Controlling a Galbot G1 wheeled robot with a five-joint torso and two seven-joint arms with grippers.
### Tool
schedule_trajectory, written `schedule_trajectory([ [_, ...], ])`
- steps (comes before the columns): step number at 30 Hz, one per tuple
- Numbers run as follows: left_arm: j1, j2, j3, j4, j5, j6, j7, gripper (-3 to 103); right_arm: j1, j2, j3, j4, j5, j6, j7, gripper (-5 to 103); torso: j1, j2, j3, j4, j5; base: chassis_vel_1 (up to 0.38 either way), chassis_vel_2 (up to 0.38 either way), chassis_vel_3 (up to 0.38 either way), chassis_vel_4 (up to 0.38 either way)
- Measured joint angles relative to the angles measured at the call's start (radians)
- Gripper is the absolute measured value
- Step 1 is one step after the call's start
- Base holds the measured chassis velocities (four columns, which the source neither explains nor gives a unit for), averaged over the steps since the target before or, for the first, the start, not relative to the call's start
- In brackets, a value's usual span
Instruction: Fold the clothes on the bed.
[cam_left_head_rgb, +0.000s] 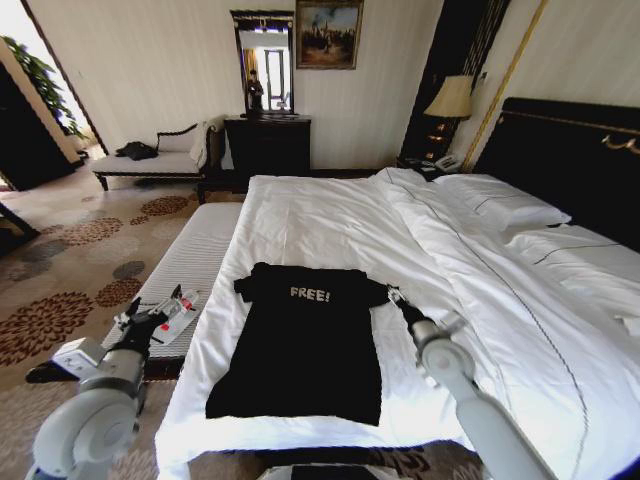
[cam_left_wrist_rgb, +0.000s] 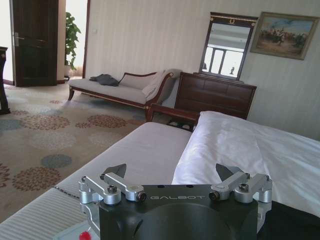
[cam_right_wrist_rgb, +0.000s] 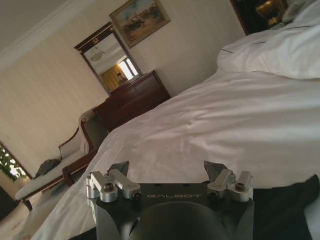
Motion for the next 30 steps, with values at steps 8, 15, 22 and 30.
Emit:
schedule_trajectory([
  [8,0.043,-0.026,-0.012,-0.013,-0.004,-0.001,-0.004,100,0.270,0.114,-0.193,-0.350,-0.211,-0.003,-0.041,100,0.000,0.000,0.000,-0.0003,-0.0003,0.000,0.000,0.000,0.000],
  [15,0.068,-0.046,-0.013,-0.027,0.008,-0.004,-0.007,100,0.394,0.197,-0.280,-0.527,-0.418,-0.053,-0.008,100,0.000,0.000,0.000,-0.0004,-0.0003,0.000,0.000,0.000,0.000],
  [22,0.094,-0.058,-0.015,-0.057,0.010,-0.005,-0.011,100,0.439,0.217,-0.338,-0.689,-0.544,-0.074,-0.017,100,0.000,0.000,0.000,-0.0012,0.0001,0.000,0.000,0.000,0.000],
  [30,0.112,-0.076,-0.014,-0.076,0.020,-0.005,-0.015,100,0.485,0.269,-0.351,-0.807,-0.592,-0.075,-0.023,100,0.000,0.000,0.000,-0.0004,-0.0001,0.000,0.000,0.000,0.000],
])
